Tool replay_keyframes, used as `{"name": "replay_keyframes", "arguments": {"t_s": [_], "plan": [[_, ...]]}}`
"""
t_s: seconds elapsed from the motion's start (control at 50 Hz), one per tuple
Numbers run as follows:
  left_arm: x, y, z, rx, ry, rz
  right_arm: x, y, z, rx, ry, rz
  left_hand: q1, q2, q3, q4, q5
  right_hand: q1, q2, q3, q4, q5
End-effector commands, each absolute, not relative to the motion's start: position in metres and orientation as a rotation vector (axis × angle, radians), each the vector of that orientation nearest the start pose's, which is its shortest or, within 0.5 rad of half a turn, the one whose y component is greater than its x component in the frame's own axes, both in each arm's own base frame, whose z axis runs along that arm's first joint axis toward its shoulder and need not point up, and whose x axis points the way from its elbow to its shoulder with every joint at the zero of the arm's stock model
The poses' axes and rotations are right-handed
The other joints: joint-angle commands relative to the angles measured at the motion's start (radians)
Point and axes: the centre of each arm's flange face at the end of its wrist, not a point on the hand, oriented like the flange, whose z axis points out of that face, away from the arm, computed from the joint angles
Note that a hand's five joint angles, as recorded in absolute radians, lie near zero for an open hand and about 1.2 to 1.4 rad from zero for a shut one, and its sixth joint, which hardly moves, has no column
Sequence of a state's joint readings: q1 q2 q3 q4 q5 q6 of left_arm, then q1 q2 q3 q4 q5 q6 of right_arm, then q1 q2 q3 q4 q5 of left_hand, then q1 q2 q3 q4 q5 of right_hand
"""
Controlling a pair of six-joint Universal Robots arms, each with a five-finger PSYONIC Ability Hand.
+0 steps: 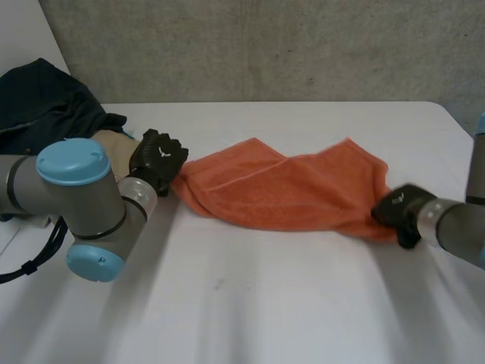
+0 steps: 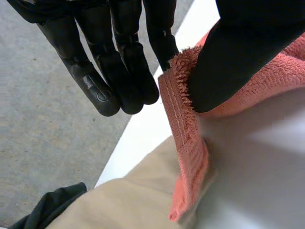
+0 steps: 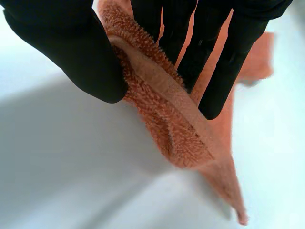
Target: Fold the laundry.
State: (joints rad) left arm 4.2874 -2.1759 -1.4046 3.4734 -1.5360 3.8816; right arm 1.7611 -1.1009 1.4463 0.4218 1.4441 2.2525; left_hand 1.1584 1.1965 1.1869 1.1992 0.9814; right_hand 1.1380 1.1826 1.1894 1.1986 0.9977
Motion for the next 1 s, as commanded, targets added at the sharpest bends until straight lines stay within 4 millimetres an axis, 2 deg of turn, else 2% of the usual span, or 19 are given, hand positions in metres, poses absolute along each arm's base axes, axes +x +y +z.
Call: {"name": "replay_keyframes", "arguments": {"t_s": [0.02,0.06,0.08,0.12,0.16,0.22,0.28,0.32,0.4,0.52,0.62,0.78,0.84,0.86,0.9,0.92,0.94,0.98,1.0], "plan": [[-0.293,-0.324,0.182,1.207,1.817,-2.016,0.192,-0.225,0.193,-1.754,2.505,-0.965,0.238,0.2,0.209,0.197,0.24,0.258,0.214,0.207,0.198,0.224],[-0.293,-0.325,0.186,1.201,1.808,-2.029,0.192,-0.222,0.198,-1.738,2.502,-0.998,0.238,0.2,0.209,0.197,0.24,0.235,0.19,0.183,0.174,0.2],[-0.293,-0.326,0.191,1.196,1.797,-2.047,0.193,-0.223,0.204,-1.712,2.508,-1.063,0.238,0.2,0.209,0.197,0.24,0.005,-0.04,-0.047,-0.056,-0.029],[-0.294,-0.327,0.197,1.193,1.779,-2.065,0.195,-0.229,0.211,-1.669,2.511,-1.157,0.238,0.2,0.209,0.197,0.24,-0.053,-0.098,-0.104,-0.114,-0.087],[-0.294,-0.327,0.212,1.175,1.746,-2.099,0.198,-0.243,0.221,-1.555,2.533,-1.306,0.238,0.2,0.209,0.197,0.24,-0.387,-0.431,-0.438,-0.447,-0.421],[-0.295,-0.323,0.234,1.156,1.71,-2.151,0.204,-0.259,0.235,-1.412,2.536,-1.479,0.238,0.2,0.209,0.197,0.24,-0.687,-0.731,-0.738,-0.747,-0.721],[-0.297,-0.316,0.253,1.146,1.688,-2.203,0.21,-0.274,0.243,-1.324,2.514,-1.604,0.238,0.2,0.209,0.197,0.24,-0.822,-0.867,-0.873,-0.883,-0.856],[-0.299,-0.307,0.272,1.139,1.658,-2.271,0.219,-0.291,0.246,-1.269,2.471,-1.698,0.238,0.2,0.209,0.197,0.24,-0.902,-0.946,-0.953,-0.962,-0.936],[-0.303,-0.292,0.301,1.118,1.61,-2.384,0.239,-0.316,0.244,-1.242,2.367,-1.799,0.238,0.2,0.209,0.197,0.24,-0.963,-1.008,-1.015,-1.024,-0.998],[-0.31,-0.267,0.332,1.142,1.52,-2.529,0.27,-0.346,0.224,-1.261,2.221,-1.847,0.238,0.2,0.209,0.197,0.24,-0.963,-1.008,-1.015,-1.024,-0.998],[-0.317,-0.244,0.357,1.162,1.383,-2.642,0.299,-0.356,0.189,-1.291,2.126,-1.745,0.238,0.2,0.209,0.197,0.24,-0.963,-1.008,-1.015,-1.024,-0.998],[-0.319,-0.222,0.37,1.17,1.306,-2.701,0.323,-0.367,0.145,-1.29,2.092,-1.672,0.238,0.2,0.209,0.197,0.24,-0.963,-1.008,-1.015,-1.024,-0.998],[-0.318,-0.221,0.369,1.178,1.3,-2.693,0.324,-0.377,0.135,-1.279,2.103,-1.693,0.238,0.2,0.209,0.197,0.24,-0.68,-0.725,-0.731,-0.741,-0.714],[-0.318,-0.222,0.367,1.186,1.303,-2.682,0.324,-0.385,0.131,-1.267,2.108,-1.725,0.238,0.2,0.209,0.197,0.24,-0.237,-0.282,-0.288,-0.298,-0.271],[-0.317,-0.225,0.365,1.186,1.304,-2.67,0.322,-0.396,0.133,-1.247,2.113,-1.788,0.238,0.2,0.209,0.197,0.24,0.256,0.212,0.205,0.196,0.222],[-0.316,-0.227,0.365,1.187,1.304,-2.665,0.32,-0.402,0.135,-1.231,2.122,-1.83,0.238,0.2,0.209,0.197,0.24,0.258,0.214,0.207,0.198,0.224],[-0.314,-0.232,0.363,1.185,1.303,-2.653,0.314,-0.416,0.148,-1.182,2.137,-1.94,0.238,0.2,0.209,0.197,0.24,0.258,0.214,0.207,0.198,0.224],[-0.312,-0.238,0.36,1.187,1.309,-2.635,0.308,-0.427,0.165,-1.127,2.143,-2.056,0.238,0.2,0.209,0.197,0.24,0.258,0.214,0.207,0.198,0.224],[-0.31,-0.249,0.354,1.193,1.319,-2.611,0.307,-0.431,0.175,-1.099,2.133,-2.116,0.238,0.2,0.209,0.197,0.24,0.258,0.214,0.207,0.198,0.224]]}}
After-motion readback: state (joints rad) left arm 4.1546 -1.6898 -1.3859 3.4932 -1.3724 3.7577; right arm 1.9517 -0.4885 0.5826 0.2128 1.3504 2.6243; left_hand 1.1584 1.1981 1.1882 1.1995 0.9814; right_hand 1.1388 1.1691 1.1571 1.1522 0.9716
